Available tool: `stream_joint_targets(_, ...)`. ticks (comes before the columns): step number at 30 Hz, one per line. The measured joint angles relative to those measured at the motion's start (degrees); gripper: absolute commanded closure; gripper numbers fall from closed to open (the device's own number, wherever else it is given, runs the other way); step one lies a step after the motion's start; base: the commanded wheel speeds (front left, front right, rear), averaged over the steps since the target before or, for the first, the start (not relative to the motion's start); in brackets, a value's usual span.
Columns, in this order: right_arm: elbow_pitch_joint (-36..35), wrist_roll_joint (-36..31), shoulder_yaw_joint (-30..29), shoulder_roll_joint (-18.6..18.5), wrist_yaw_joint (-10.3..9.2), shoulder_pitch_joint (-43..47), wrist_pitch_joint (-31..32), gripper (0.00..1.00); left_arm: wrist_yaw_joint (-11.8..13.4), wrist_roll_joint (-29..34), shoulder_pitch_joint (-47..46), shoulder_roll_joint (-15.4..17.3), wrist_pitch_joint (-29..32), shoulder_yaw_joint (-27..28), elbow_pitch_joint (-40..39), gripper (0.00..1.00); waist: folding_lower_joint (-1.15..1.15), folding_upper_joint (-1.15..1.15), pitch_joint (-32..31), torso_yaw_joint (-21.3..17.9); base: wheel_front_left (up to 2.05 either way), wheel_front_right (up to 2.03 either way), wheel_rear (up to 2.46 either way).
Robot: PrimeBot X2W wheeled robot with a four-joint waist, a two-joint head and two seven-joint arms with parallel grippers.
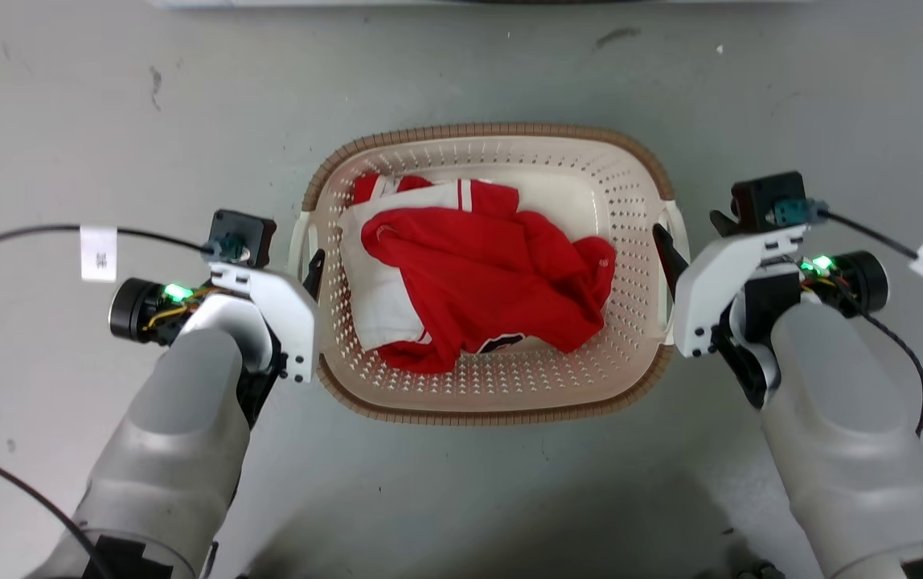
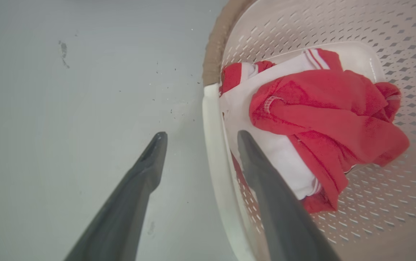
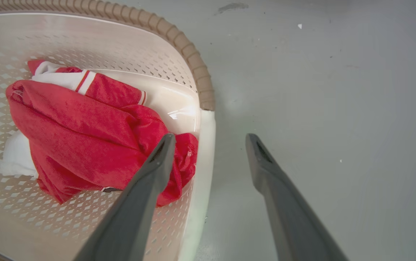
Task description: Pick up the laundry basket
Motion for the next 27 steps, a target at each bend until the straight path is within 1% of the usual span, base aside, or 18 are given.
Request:
stream_joint_targets(5, 6.59, 1.71, 1.91, 0.00, 0.00, -4.59, 3.23, 0.00, 0.00, -6.24, -3.24, 1.16, 4.80, -6.53, 0.97, 0.00, 0.00, 0.00, 2.51, 0.27, 0.00, 0.00, 0.00)
stream_joint_targets(9, 10.81, 4.61, 3.56, 0.03, 0.01, -7.50, 4.36, 0.00, 0.00, -10.92, -4.14, 1.91, 8.56, -11.52, 0.91, 0.00, 0.00, 0.00, 3.86, 0.69, 0.00, 0.00, 0.00)
stream_joint_targets(11, 12.94, 5.13, 3.79, 0.02, 0.00, -8.81, 4.35, 0.00, -0.01, -13.06, -4.88, 2.69, 9.54, -13.66, 0.49, 0.00, 0.00, 0.00, 4.48, 0.87, 0.00, 0.00, 0.00)
stream_joint_targets(16, 17.29, 5.97, 4.43, 0.01, 0.00, -11.45, 3.30, 0.00, -0.01, -19.33, -5.86, 3.48, 12.22, -17.62, -0.46, 0.00, 0.00, 0.00, 5.60, 1.40, 0.00, 0.00, 0.00)
stream_joint_targets(18, 18.66, 6.09, 5.02, 0.01, 0.01, -12.29, 2.81, 0.00, -0.01, -20.73, -6.33, 4.01, 12.95, -19.58, -0.86, 0.00, -0.01, 0.00, 5.91, 1.56, 0.00, 0.00, 0.00)
stream_joint_targets(27, 23.10, 8.59, 7.12, 0.02, 0.00, -14.37, 1.46, 0.00, -0.10, -26.36, -7.77, 5.39, 12.79, -25.77, -1.07, 0.00, -0.01, 0.00, 6.88, 1.91, 0.00, 0.00, 0.00)
